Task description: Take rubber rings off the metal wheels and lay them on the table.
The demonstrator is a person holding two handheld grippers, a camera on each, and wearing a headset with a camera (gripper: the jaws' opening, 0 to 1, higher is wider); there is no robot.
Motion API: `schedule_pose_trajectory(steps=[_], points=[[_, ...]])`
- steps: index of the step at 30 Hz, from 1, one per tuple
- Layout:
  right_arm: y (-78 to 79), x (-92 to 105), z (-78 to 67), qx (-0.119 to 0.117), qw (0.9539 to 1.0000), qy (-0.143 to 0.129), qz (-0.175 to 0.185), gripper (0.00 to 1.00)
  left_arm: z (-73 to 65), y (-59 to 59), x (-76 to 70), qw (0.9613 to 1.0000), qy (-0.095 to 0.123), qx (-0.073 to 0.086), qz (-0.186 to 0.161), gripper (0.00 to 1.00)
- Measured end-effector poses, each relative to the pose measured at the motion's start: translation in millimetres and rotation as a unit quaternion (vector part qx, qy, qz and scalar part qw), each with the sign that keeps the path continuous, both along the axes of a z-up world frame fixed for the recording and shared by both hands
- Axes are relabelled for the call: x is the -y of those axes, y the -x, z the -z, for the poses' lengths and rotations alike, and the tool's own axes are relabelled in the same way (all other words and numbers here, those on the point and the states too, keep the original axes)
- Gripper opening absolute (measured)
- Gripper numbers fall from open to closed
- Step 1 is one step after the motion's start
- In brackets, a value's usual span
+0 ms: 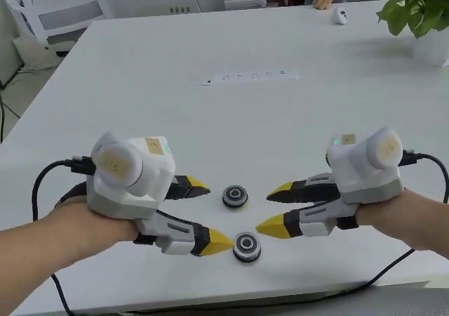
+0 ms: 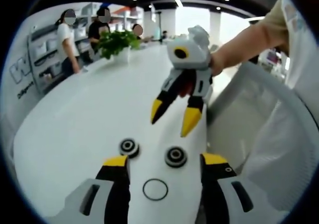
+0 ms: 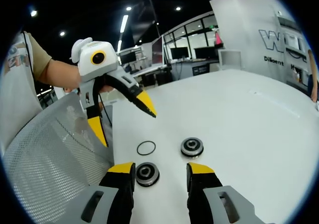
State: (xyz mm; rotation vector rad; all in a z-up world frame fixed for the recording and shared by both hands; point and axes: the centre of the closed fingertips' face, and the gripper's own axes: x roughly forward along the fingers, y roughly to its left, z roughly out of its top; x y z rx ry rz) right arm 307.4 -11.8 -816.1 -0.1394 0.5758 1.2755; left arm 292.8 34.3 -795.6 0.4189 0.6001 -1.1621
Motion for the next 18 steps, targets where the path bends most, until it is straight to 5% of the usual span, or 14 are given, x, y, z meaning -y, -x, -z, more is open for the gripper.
schedule_pose_trajectory(steps=[18], points=[[12.5,-0.5,15.8,-0.007,0.9994,0.013,-0.033,0.33,17.8,1.6,12.3,0.9995,-0.017,-0.018,0.017,0.52]])
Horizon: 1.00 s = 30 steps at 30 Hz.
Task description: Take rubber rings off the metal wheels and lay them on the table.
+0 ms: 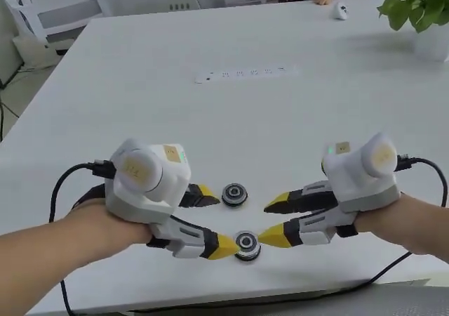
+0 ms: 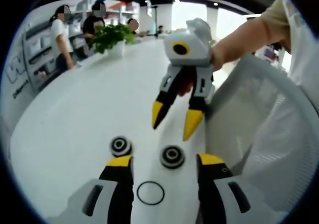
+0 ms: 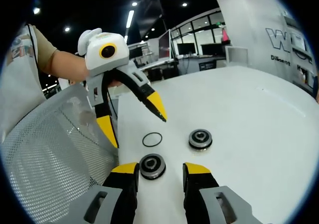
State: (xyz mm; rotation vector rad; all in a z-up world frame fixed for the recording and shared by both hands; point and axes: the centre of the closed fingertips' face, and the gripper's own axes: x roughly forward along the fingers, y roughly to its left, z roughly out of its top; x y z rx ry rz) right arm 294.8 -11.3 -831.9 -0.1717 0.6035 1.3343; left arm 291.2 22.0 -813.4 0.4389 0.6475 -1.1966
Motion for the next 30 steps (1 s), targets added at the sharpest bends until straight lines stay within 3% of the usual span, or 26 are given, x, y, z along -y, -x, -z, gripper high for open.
schedule_pose_trajectory(steps=[9,30], points=[[9.7,0.1,10.5,0.003,0.9996,0.015,-0.023,0.30,8.5,2.1,5.1,0.9999,-0.006,-0.010,0.004,0.46],[15.6,-2.9,29.9,0.010,0.9984,0.032,-0.045,0.21,29.3,9.7,12.9,0.9991,-0.023,-0.029,0.020,0.36]])
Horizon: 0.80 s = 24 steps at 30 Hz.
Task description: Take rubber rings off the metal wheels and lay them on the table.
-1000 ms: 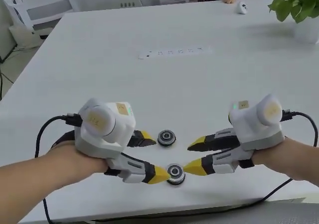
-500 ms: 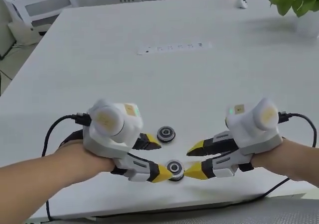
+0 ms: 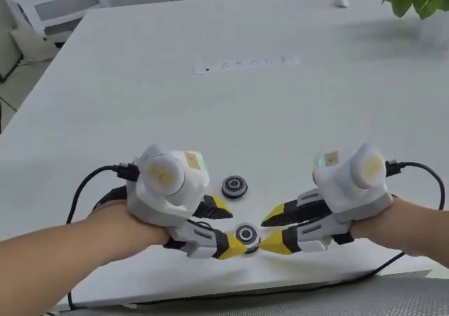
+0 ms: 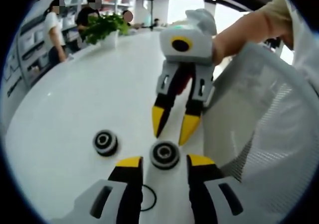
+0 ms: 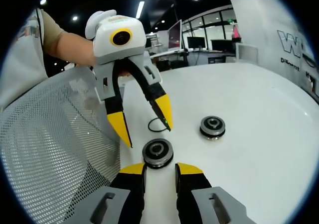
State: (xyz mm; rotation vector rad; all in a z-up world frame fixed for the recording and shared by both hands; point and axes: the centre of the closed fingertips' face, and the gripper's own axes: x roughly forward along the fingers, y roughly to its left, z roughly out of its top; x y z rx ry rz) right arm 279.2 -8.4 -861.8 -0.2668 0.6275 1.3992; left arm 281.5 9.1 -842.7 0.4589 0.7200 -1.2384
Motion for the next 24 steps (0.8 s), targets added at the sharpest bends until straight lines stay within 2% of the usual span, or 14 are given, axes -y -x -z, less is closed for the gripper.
schedule_pose_trajectory(steps=[16,24], points=[[1.2,-1.7,5.0,-0.002,1.0000,-0.001,-0.002,0.15,4.9,0.1,7.5,1.0000,0.001,-0.002,0.008,0.23],[0.9,-2.2,5.8,-0.005,1.0000,-0.004,-0.001,0.12,7.5,0.0,9.6,0.9999,-0.003,0.006,0.014,0.17]])
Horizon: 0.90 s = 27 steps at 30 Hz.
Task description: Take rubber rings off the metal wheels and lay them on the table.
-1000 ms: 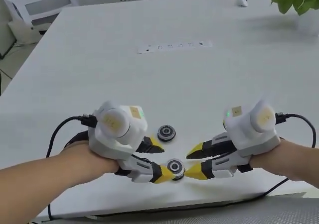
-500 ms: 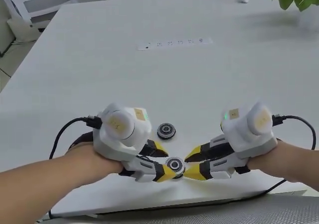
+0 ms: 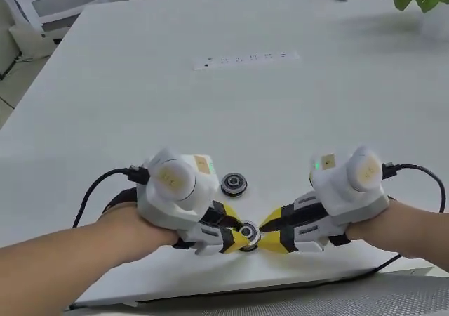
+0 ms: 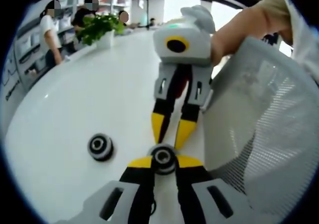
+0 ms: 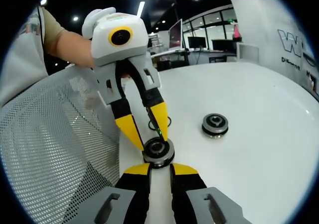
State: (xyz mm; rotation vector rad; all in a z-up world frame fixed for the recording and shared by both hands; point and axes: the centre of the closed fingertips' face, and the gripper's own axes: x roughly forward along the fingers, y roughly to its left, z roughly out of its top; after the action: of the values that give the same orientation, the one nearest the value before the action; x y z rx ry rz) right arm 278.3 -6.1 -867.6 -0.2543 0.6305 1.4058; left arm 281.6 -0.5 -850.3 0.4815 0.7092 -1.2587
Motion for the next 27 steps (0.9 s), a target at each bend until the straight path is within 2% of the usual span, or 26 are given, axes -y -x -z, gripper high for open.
schedule_pose_trajectory(steps=[4,12,19,24,27], points=[[-0.5,0.0,-0.3,0.001,1.0000,0.000,0.000,0.12,0.4,-2.0,0.4,0.9999,0.004,0.003,-0.009,0.15],[-1.4,-0.6,0.1,0.005,1.0000,0.000,0.004,0.10,1.8,-1.8,1.8,0.9995,-0.003,0.030,-0.008,0.14],[-0.7,1.6,1.7,0.003,0.9999,0.011,0.010,0.04,2.0,-1.6,0.8,0.9991,0.006,0.038,-0.019,0.14],[-2.7,1.7,2.1,-0.009,0.9996,0.019,0.017,0.00,1.8,-2.0,0.8,0.9987,0.007,0.045,-0.023,0.14],[-4.1,2.7,2.1,-0.036,0.9986,0.012,0.038,0.00,1.7,-1.8,0.8,0.9984,0.001,0.052,-0.019,0.13]])
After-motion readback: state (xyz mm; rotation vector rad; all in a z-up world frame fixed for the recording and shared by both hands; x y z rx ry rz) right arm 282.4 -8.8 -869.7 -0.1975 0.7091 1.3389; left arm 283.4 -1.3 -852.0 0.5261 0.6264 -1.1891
